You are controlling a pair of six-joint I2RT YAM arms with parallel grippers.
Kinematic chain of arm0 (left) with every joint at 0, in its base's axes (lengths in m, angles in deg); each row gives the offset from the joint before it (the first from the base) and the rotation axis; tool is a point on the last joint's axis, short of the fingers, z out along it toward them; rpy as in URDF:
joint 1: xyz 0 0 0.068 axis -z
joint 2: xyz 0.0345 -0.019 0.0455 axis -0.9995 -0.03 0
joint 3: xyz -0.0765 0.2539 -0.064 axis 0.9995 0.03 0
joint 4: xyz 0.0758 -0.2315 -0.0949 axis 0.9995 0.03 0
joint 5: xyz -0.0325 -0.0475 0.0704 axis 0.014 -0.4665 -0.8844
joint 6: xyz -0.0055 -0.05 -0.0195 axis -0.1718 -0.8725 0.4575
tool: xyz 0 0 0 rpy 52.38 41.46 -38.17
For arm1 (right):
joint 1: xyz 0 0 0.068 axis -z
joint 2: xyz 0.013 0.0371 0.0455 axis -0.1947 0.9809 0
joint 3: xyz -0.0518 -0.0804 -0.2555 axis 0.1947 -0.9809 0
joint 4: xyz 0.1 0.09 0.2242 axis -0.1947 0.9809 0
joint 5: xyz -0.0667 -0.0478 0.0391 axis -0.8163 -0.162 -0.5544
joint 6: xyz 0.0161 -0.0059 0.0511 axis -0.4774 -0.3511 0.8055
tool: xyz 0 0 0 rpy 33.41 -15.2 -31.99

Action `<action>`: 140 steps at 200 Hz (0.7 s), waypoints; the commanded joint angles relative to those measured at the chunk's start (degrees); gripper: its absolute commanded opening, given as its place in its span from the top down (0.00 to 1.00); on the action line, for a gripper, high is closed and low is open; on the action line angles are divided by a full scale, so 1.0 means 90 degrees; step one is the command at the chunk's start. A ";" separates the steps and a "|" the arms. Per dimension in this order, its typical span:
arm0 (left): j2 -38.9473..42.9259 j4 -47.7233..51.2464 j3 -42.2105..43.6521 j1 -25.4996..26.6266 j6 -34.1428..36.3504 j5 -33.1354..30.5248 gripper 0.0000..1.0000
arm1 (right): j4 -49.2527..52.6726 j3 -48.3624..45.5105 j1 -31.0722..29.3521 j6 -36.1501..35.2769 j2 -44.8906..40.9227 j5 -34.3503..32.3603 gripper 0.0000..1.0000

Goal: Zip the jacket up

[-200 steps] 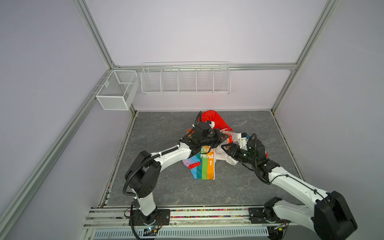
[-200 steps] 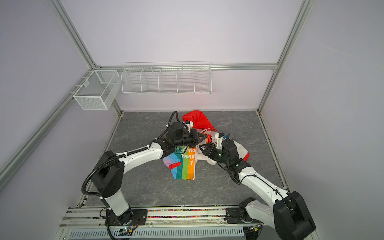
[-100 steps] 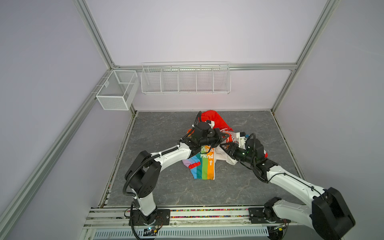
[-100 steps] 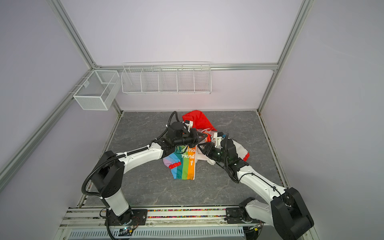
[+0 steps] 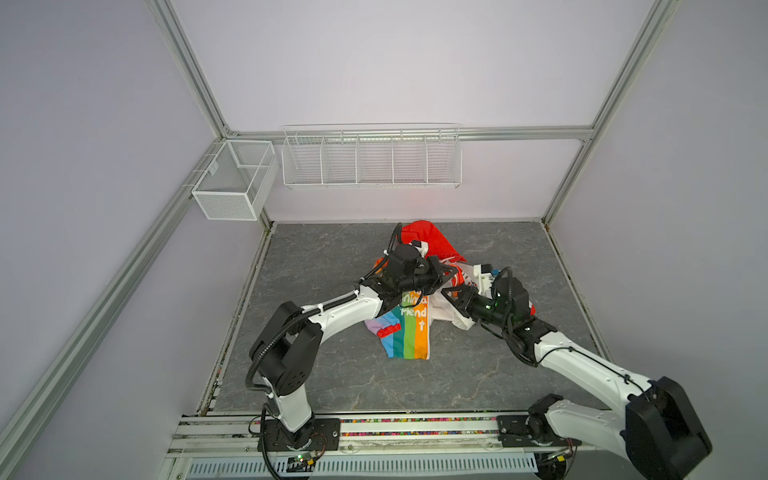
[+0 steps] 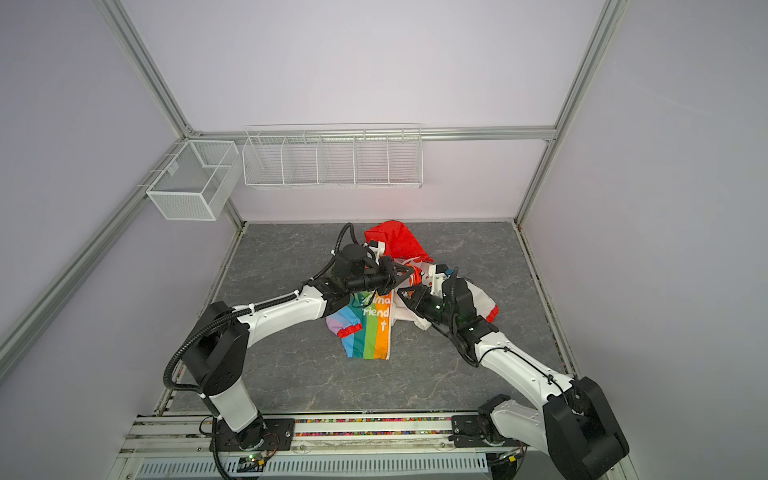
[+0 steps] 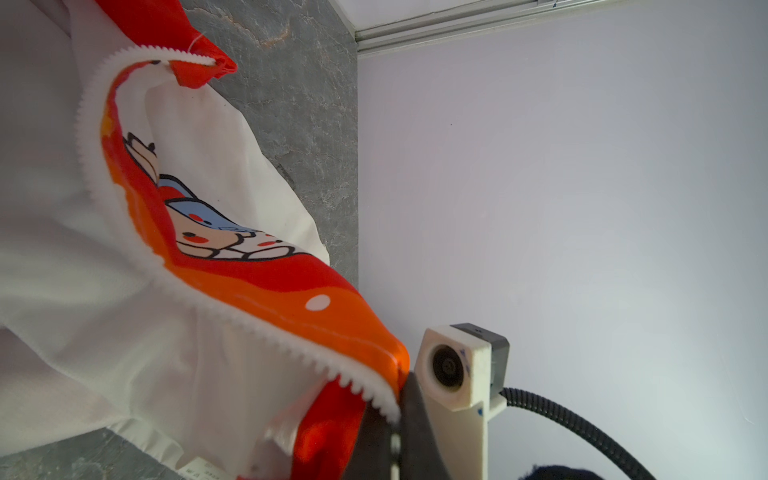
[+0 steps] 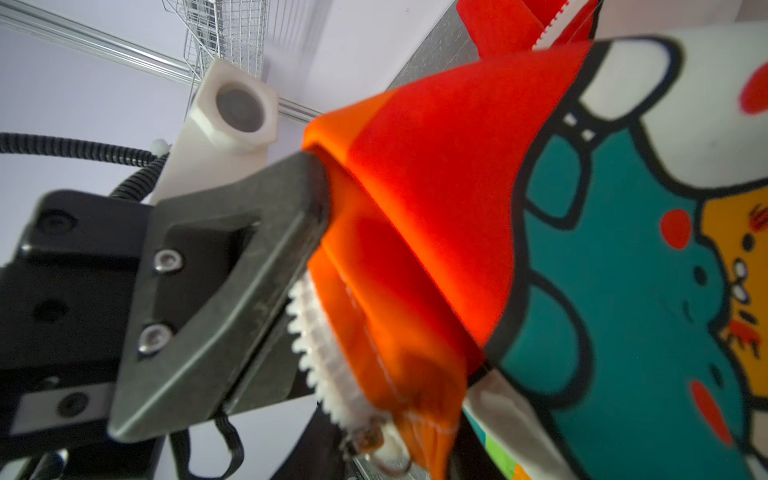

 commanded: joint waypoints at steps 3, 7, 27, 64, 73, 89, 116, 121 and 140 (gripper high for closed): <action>0.0186 -0.0150 0.0083 -0.0036 -0.0039 -0.0045 1.00 | 0.0334 -0.0071 0.0016 0.0044 -0.0427 -0.0193 0.70; 0.0186 -0.0150 0.0083 -0.0040 -0.0049 -0.0035 1.00 | 0.0413 -0.0090 0.0032 0.0021 -0.0495 -0.0219 0.70; 0.0195 -0.0160 0.0135 -0.0040 -0.0044 -0.0012 1.00 | 0.0859 -0.0112 0.0152 -0.0147 -0.0804 -0.0332 0.70; 0.0215 -0.0269 0.0246 -0.0050 -0.0098 0.0086 1.00 | 0.1179 -0.0131 0.0394 -0.0269 -0.0935 -0.0169 0.75; 0.0221 -0.0305 0.0282 -0.0050 -0.0112 0.0084 1.00 | 0.1141 -0.0133 0.0414 -0.0251 -0.0886 -0.0087 0.77; 0.0254 -0.0316 0.0297 -0.0050 -0.0105 0.0080 1.00 | 0.1061 -0.0143 0.0422 -0.0224 -0.0801 0.0026 0.78; 0.0264 -0.0316 0.0288 -0.0069 -0.0093 0.0073 1.00 | 0.1060 -0.0192 0.0421 -0.0163 -0.0785 0.0110 0.78; 0.0264 -0.0316 0.0288 -0.0069 -0.0093 0.0074 1.00 | 0.1065 -0.0202 0.0421 -0.0165 -0.0802 0.0115 0.78; 0.0253 -0.0326 0.0288 -0.0079 -0.0093 0.0063 1.00 | 0.1102 -0.0269 0.0422 -0.0158 -0.0899 0.0126 0.77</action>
